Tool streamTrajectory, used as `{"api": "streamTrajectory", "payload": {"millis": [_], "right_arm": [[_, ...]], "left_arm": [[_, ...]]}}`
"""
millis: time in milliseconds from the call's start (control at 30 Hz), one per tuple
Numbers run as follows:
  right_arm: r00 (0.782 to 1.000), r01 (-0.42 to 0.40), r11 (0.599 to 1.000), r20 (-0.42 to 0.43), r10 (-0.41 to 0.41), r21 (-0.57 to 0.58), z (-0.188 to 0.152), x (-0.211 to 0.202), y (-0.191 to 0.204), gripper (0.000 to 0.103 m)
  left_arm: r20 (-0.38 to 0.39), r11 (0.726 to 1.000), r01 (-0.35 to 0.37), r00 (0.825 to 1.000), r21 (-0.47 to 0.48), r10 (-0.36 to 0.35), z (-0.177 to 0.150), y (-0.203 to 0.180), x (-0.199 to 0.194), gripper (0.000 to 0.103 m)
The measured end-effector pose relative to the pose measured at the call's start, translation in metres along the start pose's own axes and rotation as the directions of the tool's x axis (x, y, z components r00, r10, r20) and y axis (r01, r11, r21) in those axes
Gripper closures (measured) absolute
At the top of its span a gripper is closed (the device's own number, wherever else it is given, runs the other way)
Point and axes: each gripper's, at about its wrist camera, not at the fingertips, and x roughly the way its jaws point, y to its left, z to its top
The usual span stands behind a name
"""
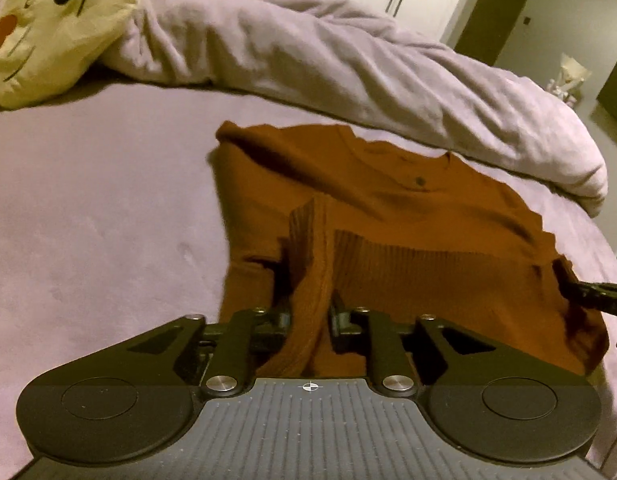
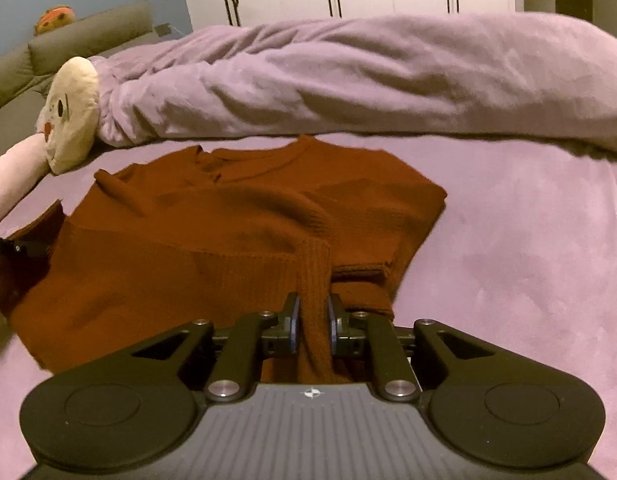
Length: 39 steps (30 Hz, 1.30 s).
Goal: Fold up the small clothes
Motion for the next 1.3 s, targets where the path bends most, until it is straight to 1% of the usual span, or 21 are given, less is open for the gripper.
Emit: {"api": "streamTrajectory", "payload": {"millis": [33, 67, 100, 167, 233, 300, 367, 467, 567, 700, 833, 900, 967, 1033, 1100, 1133, 1167, 1233, 1300], "right_arm": [[1.0, 0.003, 1.0, -0.005, -0.003, 0.007, 0.0, 0.002, -0.001, 0.09], [1.0, 0.004, 1.0, -0.01, -0.003, 0.011, 0.0, 0.004, -0.001, 0.091], [1.0, 0.007, 1.0, -0.01, -0.007, 0.014, 0.0, 0.003, 0.0, 0.091], [1.0, 0.011, 1.0, -0.002, -0.011, -0.002, 0.0, -0.001, 0.003, 0.094], [1.0, 0.012, 0.999, 0.018, -0.012, -0.034, -0.001, -0.009, 0.008, 0.095], [0.999, 0.016, 0.999, 0.043, -0.014, -0.052, -0.001, -0.02, 0.013, 0.095], [0.997, 0.01, 0.998, 0.078, -0.005, -0.058, 0.002, -0.035, 0.017, 0.095], [0.99, -0.002, 0.999, 0.138, 0.009, -0.051, 0.01, -0.055, 0.022, 0.095], [0.981, 0.001, 0.998, 0.195, 0.011, -0.064, 0.022, -0.069, 0.027, 0.096], [0.968, 0.021, 0.997, 0.251, -0.001, -0.079, 0.048, -0.069, 0.03, 0.096], [0.953, 0.074, 0.993, 0.3, -0.043, -0.095, 0.08, -0.05, 0.028, 0.096], [0.952, 0.099, 0.991, 0.3, -0.068, -0.087, 0.094, -0.034, 0.025, 0.096], [0.954, 0.116, 0.99, 0.287, -0.09, -0.074, 0.104, -0.015, 0.019, 0.096], [0.956, 0.145, 0.987, 0.266, -0.123, -0.065, 0.11, 0.008, 0.012, 0.097], [0.96, 0.171, 0.984, 0.231, -0.157, -0.044, 0.111, 0.032, 0.0, 0.098], [0.962, 0.181, 0.983, 0.213, -0.171, -0.026, 0.108, 0.041, -0.005, 0.101], [0.966, 0.19, 0.982, 0.18, -0.186, -0.007, 0.106, 0.055, -0.013, 0.101], [0.979, 0.169, 0.985, 0.107, -0.171, 0.035, 0.101, 0.071, -0.027, 0.101], [0.989, 0.115, 0.991, 0.088, -0.121, 0.074, 0.094, 0.074, -0.036, 0.099]], "left_arm": [[-0.007, 1.0, 0.0, 1.0, -0.008, 0.0, 0.0, 0.0, 0.002, 0.081], [-0.009, 1.0, 0.001, 1.0, -0.011, -0.001, 0.0, -0.001, 0.002, 0.084], [-0.003, 1.0, 0.0, 1.0, -0.006, 0.0, -0.001, -0.002, 0.001, 0.092], [0.01, 1.0, -0.012, 1.0, 0.012, 0.012, -0.002, -0.005, -0.004, 0.096], [0.03, 1.0, -0.018, 0.999, 0.022, 0.018, -0.002, -0.006, -0.012, 0.096], [0.071, 0.999, -0.038, 0.997, 0.026, 0.036, 0.001, -0.01, -0.026, 0.097], [0.111, 0.999, -0.023, 0.994, 0.023, 0.021, 0.007, -0.013, -0.043, 0.097], [0.183, 0.999, -0.021, 0.983, 0.04, 0.014, 0.02, -0.022, -0.068, 0.097], [0.226, 0.997, -0.037, 0.974, 0.063, 0.022, 0.04, -0.031, -0.081, 0.097], [0.272, 0.99, -0.104, 0.959, 0.097, 0.074, 0.07, -0.042, -0.075, 0.097], [0.304, 0.982, -0.169, 0.943, 0.088, 0.135, 0.102, -0.042, -0.048, 0.097], [0.299, 0.976, -0.208, 0.938, 0.071, 0.178, 0.113, -0.036, -0.027, 0.097], [0.275, 0.974, -0.222, 0.94, 0.051, 0.2, 0.118, -0.028, -0.003, 0.097], [0.236, 0.973, -0.231, 0.947, 0.031, 0.217, 0.117, -0.02, 0.024, 0.097], [0.187, 0.969, -0.246, 0.953, 0.025, 0.238, 0.11, -0.014, 0.048, 0.096], [0.16, 0.968, -0.248, 0.957, 0.028, 0.24, 0.106, -0.013, 0.058, 0.096], [0.135, 0.969, -0.245, 0.962, 0.031, 0.238, 0.1, -0.011, 0.065, 0.096], [0.104, 0.974, -0.222, 0.971, 0.041, 0.216, 0.091, -0.009, 0.075, 0.095], [0.089, 0.976, -0.21, 0.975, 0.052, 0.205, 0.085, -0.007, 0.079, 0.073]]}}
